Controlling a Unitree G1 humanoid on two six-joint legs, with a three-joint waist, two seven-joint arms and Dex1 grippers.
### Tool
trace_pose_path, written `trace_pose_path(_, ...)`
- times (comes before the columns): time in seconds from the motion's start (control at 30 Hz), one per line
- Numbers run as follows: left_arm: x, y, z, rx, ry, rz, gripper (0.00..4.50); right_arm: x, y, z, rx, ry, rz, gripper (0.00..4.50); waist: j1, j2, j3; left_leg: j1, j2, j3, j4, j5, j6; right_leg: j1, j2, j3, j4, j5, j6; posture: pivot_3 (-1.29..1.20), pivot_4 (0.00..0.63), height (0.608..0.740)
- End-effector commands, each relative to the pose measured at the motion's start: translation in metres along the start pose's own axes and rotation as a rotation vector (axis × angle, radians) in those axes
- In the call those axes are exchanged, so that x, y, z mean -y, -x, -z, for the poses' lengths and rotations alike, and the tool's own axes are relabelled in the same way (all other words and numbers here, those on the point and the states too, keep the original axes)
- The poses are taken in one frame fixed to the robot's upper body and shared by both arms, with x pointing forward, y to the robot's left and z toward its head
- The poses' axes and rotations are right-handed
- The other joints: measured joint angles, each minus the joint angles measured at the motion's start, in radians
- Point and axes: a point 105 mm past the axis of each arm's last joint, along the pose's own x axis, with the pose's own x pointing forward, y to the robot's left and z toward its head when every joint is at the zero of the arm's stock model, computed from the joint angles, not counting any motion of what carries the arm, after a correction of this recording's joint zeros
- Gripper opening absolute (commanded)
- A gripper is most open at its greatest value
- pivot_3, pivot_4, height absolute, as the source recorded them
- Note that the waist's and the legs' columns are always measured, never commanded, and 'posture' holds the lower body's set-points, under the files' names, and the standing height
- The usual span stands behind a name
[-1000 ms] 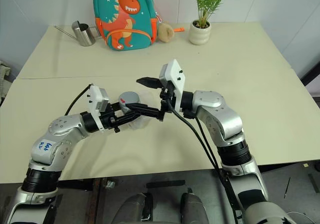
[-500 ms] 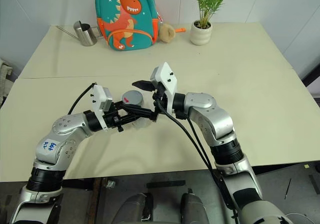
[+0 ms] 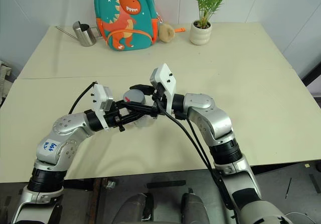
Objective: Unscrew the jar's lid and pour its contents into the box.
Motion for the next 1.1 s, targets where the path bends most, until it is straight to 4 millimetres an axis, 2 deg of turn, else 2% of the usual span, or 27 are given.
trace_pose_path(0.03, 0.002, 0.003, -0.014, 0.034, -0.05, 0.008, 1.92, -0.004, 0.0, -0.016, 0.067, 0.038, -0.026, 2.55, 0.0, 0.0, 0.0, 0.0, 0.0, 0.0, 0.0, 0.0, 0.0, 0.0, 0.0, 0.0, 0.0, 0.0, 0.0, 0.0, 0.15, 0.74)
trace_pose_path(0.17, 0.003, 0.004, -0.013, 0.033, -0.048, 0.023, 1.92, -0.007, 0.002, -0.021, 0.083, 0.045, -0.069, 2.55, 0.0, 0.0, 0.0, 0.0, 0.0, 0.0, 0.0, 0.0, 0.0, 0.0, 0.0, 0.0, 0.0, 0.0, 0.0, 0.0, 0.15, 0.74)
trace_pose_path(0.3, 0.024, 0.003, -0.027, 0.112, -0.022, 0.201, 1.92, -0.038, 0.013, -0.042, 0.124, 0.087, -0.403, 2.55, 0.001, 0.0, 0.0, 0.0, 0.0, 0.0, 0.0, 0.0, 0.0, 0.0, 0.0, 0.0, 0.0, 0.0, 0.0, 0.0, 0.15, 0.74)
trace_pose_path(0.47, 0.039, 0.002, -0.027, 0.077, -0.007, 0.339, 1.92, -0.045, 0.019, -0.048, 0.037, 0.151, -0.606, 2.55, -0.001, 0.0, 0.0, 0.0, 0.0, 0.0, 0.002, 0.0, 0.001, 0.001, 0.0, 0.0, 0.0, 0.0, 0.0, 0.0, 0.15, 0.74)
trace_pose_path(0.63, 0.044, 0.005, -0.025, 0.048, -0.013, 0.391, 1.92, -0.04, 0.019, -0.056, 0.031, 0.176, -0.648, 2.55, -0.003, 0.0, 0.0, 0.0, 0.0, 0.0, 0.002, 0.0, 0.001, 0.0, 0.0, 0.0, 0.001, 0.0, 0.0, 0.0, 0.15, 0.74)
trace_pose_path(0.8, 0.031, 0.008, -0.033, 0.074, -0.036, 0.317, 1.92, -0.03, 0.017, -0.06, 0.037, 0.171, -0.594, 2.55, -0.001, 0.0, 0.0, 0.0, 0.0, 0.0, 0.002, 0.0, 0.001, 0.0, -0.001, 0.0, 0.001, 0.0, 0.0, 0.0, 0.15, 0.74)
trace_pose_path(0.93, 0.026, 0.014, -0.033, 0.057, -0.045, 0.292, 1.92, -0.024, 0.02, -0.059, 0.023, 0.131, -0.554, 3.97, 0.001, 0.0, 0.0, 0.0, 0.0, 0.0, 0.003, 0.0, 0.001, 0.0, -0.001, -0.001, 0.001, 0.0, 0.0, 0.0, 0.15, 0.74)
trace_pose_path(1.0, 0.024, 0.016, -0.032, 0.049, -0.048, 0.277, 1.92, -0.018, 0.025, -0.061, 0.029, 0.127, -0.52, 4.49, 0.0, 0.0, 0.0, 0.0, -0.001, 0.0, 0.003, 0.0, 0.001, 0.0, -0.001, -0.001, 0.001, 0.0, 0.0, 0.0, 0.15, 0.74)
trace_pose_path(1.1, 0.013, 0.026, -0.033, 0.036, -0.039, 0.218, 1.92, -0.002, 0.037, -0.063, 0.022, 0.174, -0.426, 4.49, 0.001, 0.0, 0.0, 0.0, -0.001, 0.0, 0.003, 0.0, 0.001, 0.0, -0.001, -0.001, 0.002, 0.0, 0.0, 0.0, 0.15, 0.74)
